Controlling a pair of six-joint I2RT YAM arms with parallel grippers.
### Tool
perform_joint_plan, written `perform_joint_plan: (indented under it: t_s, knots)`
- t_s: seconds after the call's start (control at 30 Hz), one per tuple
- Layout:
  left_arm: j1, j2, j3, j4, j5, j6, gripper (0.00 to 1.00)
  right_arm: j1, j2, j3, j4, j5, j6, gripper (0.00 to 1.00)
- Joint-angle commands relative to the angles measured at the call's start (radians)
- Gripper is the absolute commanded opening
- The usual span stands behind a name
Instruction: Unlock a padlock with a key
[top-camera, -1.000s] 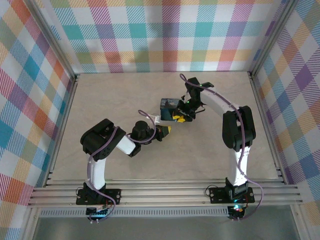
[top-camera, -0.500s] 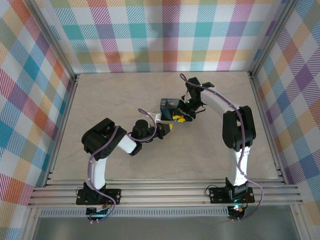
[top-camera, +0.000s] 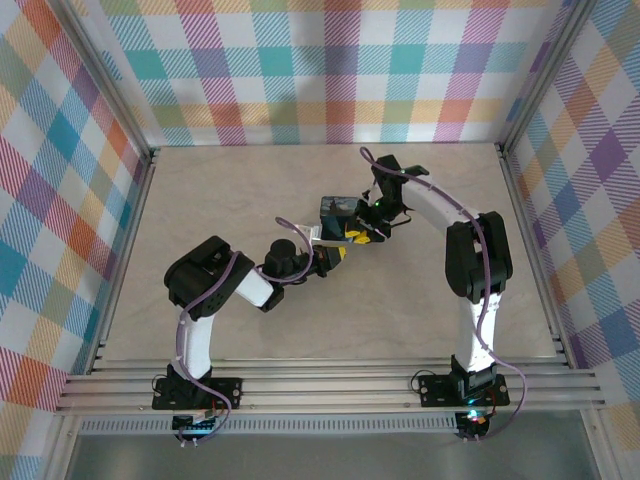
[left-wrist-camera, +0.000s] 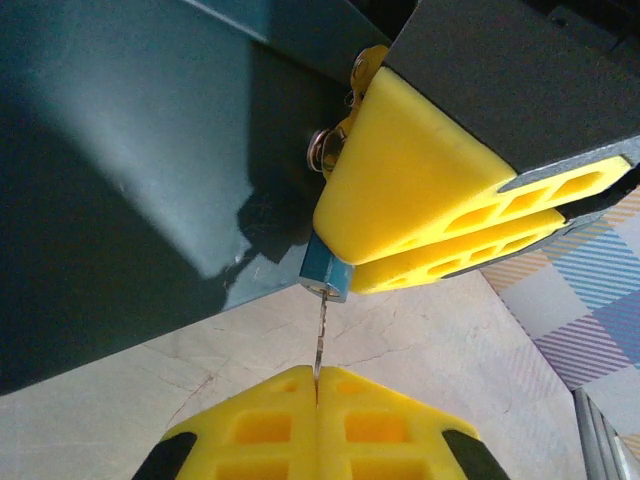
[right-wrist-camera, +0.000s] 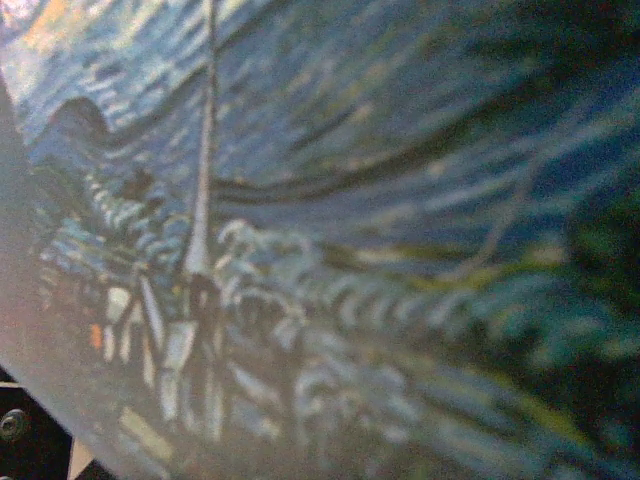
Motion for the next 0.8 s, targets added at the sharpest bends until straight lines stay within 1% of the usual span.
perform_joint_plan:
  t_s: [0.0,0.53,0.77]
  knots:
    - [-0.004,0.010,0.016,0.074,-0.007,-0.010,0.00,-0.007,-0.014,-0.026,-0.003,-0.048,0.001,0.00]
    - [0.030,0.016,0.036,0.080,0.011,-0.040,0.00,-0.007,-0.024,-0.076,0.027,-0.121,-0.023,0.00]
    - [0.038,0.019,0.040,0.068,0.022,-0.011,0.00,-0.010,-0.017,-0.062,0.001,-0.155,-0.044,0.00]
